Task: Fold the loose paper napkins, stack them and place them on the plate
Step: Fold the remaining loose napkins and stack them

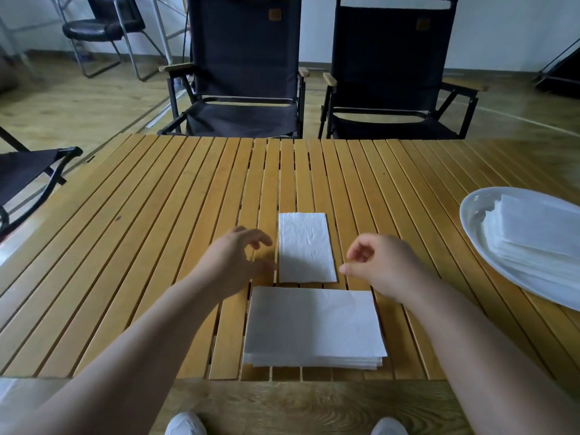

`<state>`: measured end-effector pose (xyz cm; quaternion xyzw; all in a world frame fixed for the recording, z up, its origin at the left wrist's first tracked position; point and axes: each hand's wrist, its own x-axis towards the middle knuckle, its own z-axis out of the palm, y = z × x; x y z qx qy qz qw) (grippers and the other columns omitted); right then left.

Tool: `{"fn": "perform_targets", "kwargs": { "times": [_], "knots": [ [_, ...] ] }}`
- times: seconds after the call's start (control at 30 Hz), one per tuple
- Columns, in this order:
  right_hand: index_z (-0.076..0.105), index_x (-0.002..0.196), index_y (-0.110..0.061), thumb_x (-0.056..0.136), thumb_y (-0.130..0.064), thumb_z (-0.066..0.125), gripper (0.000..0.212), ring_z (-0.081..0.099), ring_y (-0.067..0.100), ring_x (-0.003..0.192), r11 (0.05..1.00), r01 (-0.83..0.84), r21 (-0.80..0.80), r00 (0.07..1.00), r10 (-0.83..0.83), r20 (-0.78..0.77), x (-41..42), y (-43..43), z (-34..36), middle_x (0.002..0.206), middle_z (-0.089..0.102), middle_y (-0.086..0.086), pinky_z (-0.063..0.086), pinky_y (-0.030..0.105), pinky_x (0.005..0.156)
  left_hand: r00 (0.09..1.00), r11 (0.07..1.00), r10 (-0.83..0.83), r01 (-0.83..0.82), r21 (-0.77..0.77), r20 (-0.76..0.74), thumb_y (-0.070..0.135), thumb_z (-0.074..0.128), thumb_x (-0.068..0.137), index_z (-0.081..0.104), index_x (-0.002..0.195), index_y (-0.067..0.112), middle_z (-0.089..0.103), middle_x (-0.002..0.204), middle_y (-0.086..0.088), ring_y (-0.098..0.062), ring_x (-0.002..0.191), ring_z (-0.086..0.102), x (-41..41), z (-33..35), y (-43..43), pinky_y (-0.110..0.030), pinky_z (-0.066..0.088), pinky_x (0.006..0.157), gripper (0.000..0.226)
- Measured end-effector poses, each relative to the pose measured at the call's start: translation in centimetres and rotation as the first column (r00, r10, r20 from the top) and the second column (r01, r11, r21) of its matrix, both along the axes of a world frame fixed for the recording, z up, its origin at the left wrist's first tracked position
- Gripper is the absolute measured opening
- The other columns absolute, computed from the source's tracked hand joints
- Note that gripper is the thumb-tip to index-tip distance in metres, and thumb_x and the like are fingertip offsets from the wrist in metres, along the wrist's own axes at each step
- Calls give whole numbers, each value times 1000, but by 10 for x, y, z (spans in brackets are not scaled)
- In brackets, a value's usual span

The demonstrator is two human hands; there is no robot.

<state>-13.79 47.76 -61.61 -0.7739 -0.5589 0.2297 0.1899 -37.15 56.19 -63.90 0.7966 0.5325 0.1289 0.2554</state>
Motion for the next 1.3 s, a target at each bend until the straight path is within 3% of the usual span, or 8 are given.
{"fn": "perform_targets", "kwargs": {
  "times": [0.1, 0.2, 0.43, 0.67, 0.8, 0.97, 1.1, 1.3],
  "knots": [
    [66, 95, -28, 84, -29, 79, 17, 58, 7, 77, 999, -40, 2, 999, 40, -10, -7, 4, -7, 88, 62, -8, 39, 22, 56, 997, 997, -75, 75, -9, -19, 37, 80, 79, 62, 125, 37, 47, 128, 10, -14, 106, 53, 4, -8, 2, -28, 53, 87, 50],
    [67, 102, -29, 85, -28, 77, 19, 56, 6, 78, 997, -72, -18, 997, 72, -9, -10, 5, -14, 89, 59, -10, 37, 18, 55, 992, 993, -117, 117, 11, -40, 37, 80, 79, 67, 121, 36, 48, 128, 9, -16, 111, 52, 5, -12, 3, -35, 52, 96, 44],
    [68, 101, -30, 87, -32, 75, 16, 52, 5, 73, 996, -91, 13, 995, 91, 40, -12, 8, -22, 85, 54, -13, 33, 16, 55, 989, 988, -140, 142, 65, -38, 33, 77, 84, 74, 113, 32, 51, 118, 11, -8, 96, 54, 8, -15, 3, -18, 45, 78, 29],
    [69, 95, -30, 87, -34, 74, 10, 55, 8, 75, 993, -106, 44, 993, 104, 55, -11, 10, -26, 89, 56, -11, 39, 19, 57, 989, 986, -149, 148, 81, 4, 29, 76, 85, 78, 100, 26, 56, 109, 10, -7, 91, 53, 10, -14, 4, -18, 40, 74, 16],
    [61, 106, -34, 80, -38, 76, 30, 55, 11, 89, 985, -160, 64, 986, 156, 63, -15, 11, -26, 103, 51, -11, 53, 29, 71, 991, 992, -115, 111, 61, 68, 28, 75, 86, 72, 94, 31, 56, 108, 12, -7, 86, 55, 13, -10, 2, -14, 41, 68, 8],
    [62, 119, -29, 80, -29, 75, 42, 49, 11, 111, 954, -233, 189, 972, 221, 83, -21, 14, -26, 113, 54, -12, 51, 34, 86, 979, 994, -106, 104, 20, 173, 29, 71, 89, 67, 89, 35, 59, 107, 14, -5, 86, 57, 15, -1, -2, -22, 50, 70, 7],
    [73, 105, -27, 92, -25, 67, 15, 55, 9, 96, 925, -203, 321, 979, 186, 86, -22, 16, -26, 98, 62, -13, 50, 26, 74, 956, 992, -111, 121, -21, 270, 36, 74, 84, 63, 87, 42, 60, 109, 16, -5, 91, 57, 15, 4, -6, -20, 47, 71, 13],
    [74, 99, -27, 95, -27, 66, 9, 59, -6, 79, 908, -70, 412, 978, 144, -153, -20, 11, -15, 85, 67, -20, 41, 4, 59, 978, 995, -95, 99, -13, 188, 31, 75, 83, 60, 122, 36, 52, 130, 13, -11, 113, 47, 13, 2, -5, -27, 48, 88, 42]
  ]
}}
